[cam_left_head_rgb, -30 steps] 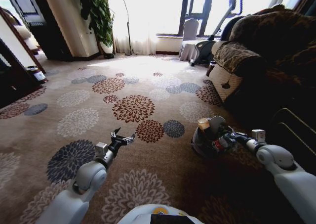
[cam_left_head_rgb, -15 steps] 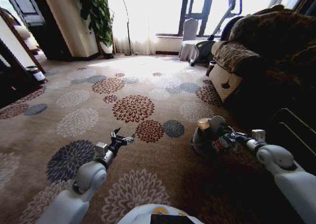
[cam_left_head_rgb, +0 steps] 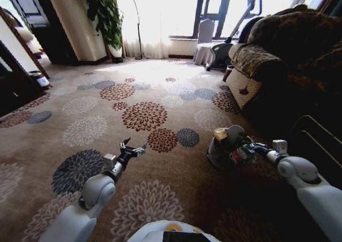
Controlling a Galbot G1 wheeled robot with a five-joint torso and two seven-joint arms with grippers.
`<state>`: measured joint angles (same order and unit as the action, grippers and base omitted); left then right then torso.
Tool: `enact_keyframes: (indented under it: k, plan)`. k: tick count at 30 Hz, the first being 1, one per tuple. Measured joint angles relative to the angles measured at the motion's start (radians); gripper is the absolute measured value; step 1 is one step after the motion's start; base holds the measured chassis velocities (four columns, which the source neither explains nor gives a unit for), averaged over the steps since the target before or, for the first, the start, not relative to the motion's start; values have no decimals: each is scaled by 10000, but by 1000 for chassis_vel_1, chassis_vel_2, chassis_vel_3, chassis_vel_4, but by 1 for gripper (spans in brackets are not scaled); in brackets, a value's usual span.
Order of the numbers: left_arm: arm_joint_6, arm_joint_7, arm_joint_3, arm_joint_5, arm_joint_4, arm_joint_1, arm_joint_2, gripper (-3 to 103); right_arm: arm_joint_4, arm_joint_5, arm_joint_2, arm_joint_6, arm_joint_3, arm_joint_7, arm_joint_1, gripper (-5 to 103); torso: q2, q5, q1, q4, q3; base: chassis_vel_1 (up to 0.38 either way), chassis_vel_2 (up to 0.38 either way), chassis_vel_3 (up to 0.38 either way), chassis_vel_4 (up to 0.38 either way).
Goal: Pick up the trash from the ground and place it into the trash bin.
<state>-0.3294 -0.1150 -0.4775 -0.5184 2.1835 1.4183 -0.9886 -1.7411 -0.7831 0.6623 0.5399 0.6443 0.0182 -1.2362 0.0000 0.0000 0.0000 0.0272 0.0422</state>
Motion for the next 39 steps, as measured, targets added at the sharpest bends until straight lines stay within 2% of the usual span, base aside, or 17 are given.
enact_keyframes:
  k: [17, 30, 39]
  plan:
    - [0, 0, 0, 0, 0, 3, 0, 100, 0, 0, 0, 0, 0, 0, -1, 1, 1, 0, -2, -2, -3, 226, -219, -224, 225]
    - [0, 0, 1, 0, 0, -1, 0, 100, 0, 0, 0, 0, 0, 0, 0, 1, 1, -1, 0, 2, 2, 39, -52, -37, 53]
    - [0, 0, 0, 0, 0, 1, 0, 100, 0, 0, 0, 0, 0, -1, -1, 1, 1, -1, 0, -1, -1, 196, -188, -217, 210]
